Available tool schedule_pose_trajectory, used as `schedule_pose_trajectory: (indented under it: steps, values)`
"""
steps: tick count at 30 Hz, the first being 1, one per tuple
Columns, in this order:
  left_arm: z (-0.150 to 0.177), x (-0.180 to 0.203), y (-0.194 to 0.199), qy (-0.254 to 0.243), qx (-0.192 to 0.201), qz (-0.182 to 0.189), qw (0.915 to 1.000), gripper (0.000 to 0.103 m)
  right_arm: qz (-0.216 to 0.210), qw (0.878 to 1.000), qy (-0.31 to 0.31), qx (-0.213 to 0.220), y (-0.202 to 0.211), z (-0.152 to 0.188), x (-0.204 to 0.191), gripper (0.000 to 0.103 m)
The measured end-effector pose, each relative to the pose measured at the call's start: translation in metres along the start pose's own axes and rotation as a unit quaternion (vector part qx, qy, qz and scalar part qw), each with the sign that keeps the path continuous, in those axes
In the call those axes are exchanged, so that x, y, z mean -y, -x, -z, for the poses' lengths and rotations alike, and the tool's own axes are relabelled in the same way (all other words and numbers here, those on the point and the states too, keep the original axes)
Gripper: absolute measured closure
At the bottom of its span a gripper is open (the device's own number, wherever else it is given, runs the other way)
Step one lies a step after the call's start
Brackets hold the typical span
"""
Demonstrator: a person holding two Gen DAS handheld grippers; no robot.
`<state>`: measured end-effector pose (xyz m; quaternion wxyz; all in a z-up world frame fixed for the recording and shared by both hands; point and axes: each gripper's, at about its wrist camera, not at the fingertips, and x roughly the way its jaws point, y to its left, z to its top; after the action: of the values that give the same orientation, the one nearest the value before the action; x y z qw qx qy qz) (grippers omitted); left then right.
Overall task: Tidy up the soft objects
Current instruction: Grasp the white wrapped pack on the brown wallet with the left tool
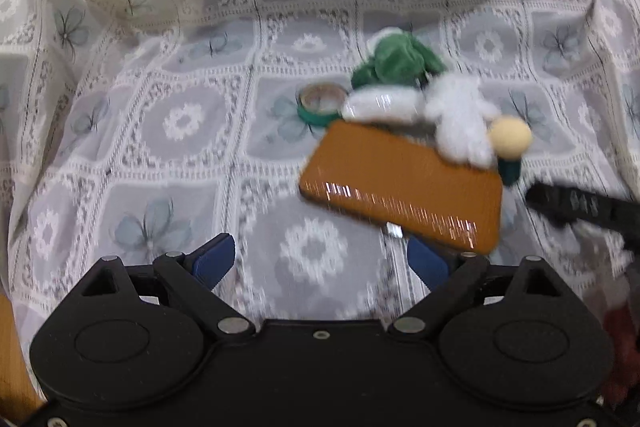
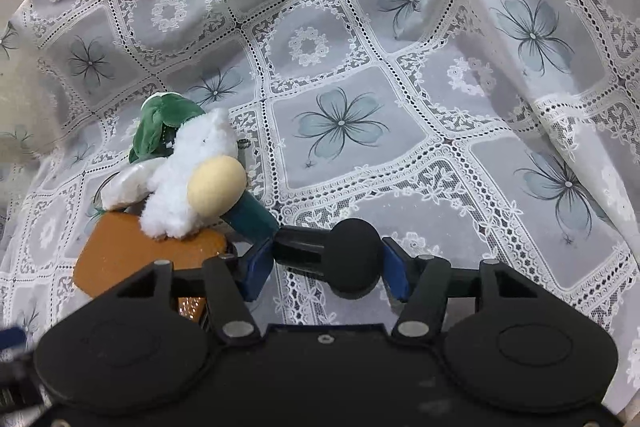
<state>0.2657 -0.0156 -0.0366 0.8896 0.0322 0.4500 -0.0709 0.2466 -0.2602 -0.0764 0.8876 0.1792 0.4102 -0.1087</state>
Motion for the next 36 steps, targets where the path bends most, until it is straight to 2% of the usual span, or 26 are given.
schedule_pose_trajectory:
  steps: [6, 12, 20, 24, 25, 27, 28, 30, 31, 35, 36]
  values:
    - [-0.033, -0.002, -0.007, 0.006, 0.031, 0.001, 0.9995, 0.008, 0.0, 1.0, 0.013, 0.001, 0.004, 0.007, 0.001, 0.045]
    - [-0.061, 0.013, -0.017, -0.017, 0.057, 0.021, 0.998, 0.006, 0.004, 0.999, 0.032, 0.006, 0.006, 0.011, -0.003, 0.045]
    - [-0.081, 0.035, -0.054, -0.04, 0.045, 0.03, 0.9977, 0.005, 0.003, 0.999, 0.04, 0.005, 0.005, 0.012, -0.003, 0.044]
    - [-0.087, 0.04, -0.074, -0.049, 0.027, 0.032, 0.9979, 0.006, 0.008, 0.999, 0.05, 0.006, 0.005, 0.014, -0.005, 0.043]
    - [-0.088, 0.04, -0.077, -0.049, 0.022, 0.036, 0.9979, 0.008, 0.009, 0.999, 0.051, 0.007, 0.005, 0.015, -0.006, 0.043]
    - [-0.09, 0.04, -0.083, -0.049, 0.014, 0.043, 0.9978, 0.021, 0.009, 0.998, 0.054, 0.008, 0.005, 0.015, -0.006, 0.041]
    - [-0.09, 0.039, -0.086, -0.046, 0.008, 0.051, 0.9976, 0.023, 0.009, 0.998, 0.056, 0.009, 0.005, 0.015, -0.006, 0.04]
    - [-0.091, 0.037, -0.09, -0.037, -0.001, 0.07, 0.9968, 0.042, 0.007, 0.998, 0.059, 0.009, 0.004, 0.016, -0.007, 0.037]
    - [-0.091, 0.036, -0.09, -0.034, -0.003, 0.079, 0.9963, 0.043, 0.007, 0.998, 0.061, 0.009, 0.004, 0.016, -0.008, 0.035]
    - [-0.09, 0.038, -0.085, -0.043, 0.015, 0.073, 0.9963, 0.045, 0.008, 0.997, 0.072, 0.01, 0.003, 0.017, -0.011, 0.033]
    - [-0.091, 0.037, -0.081, -0.044, 0.022, 0.073, 0.9961, 0.05, 0.009, 0.997, 0.073, 0.01, 0.003, 0.017, -0.011, 0.033]
